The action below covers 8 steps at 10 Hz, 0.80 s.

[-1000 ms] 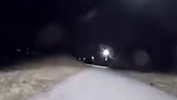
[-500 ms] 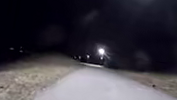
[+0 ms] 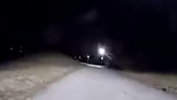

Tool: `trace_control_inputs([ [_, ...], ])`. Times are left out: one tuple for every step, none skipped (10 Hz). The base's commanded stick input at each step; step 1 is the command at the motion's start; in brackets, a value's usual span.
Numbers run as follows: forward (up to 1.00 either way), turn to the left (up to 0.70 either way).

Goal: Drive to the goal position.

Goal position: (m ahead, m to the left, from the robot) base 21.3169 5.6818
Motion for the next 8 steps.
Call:
trace_control_inputs([
  [1.0, -0.27],
  [1.0, -0.26],
  [1.0, -0.05],
  [1.0, 0.0],
  [1.0, 0.0],
  [0.32, 0.0],
  [0.16, 0.0],
  [0.46, 0.0],
])
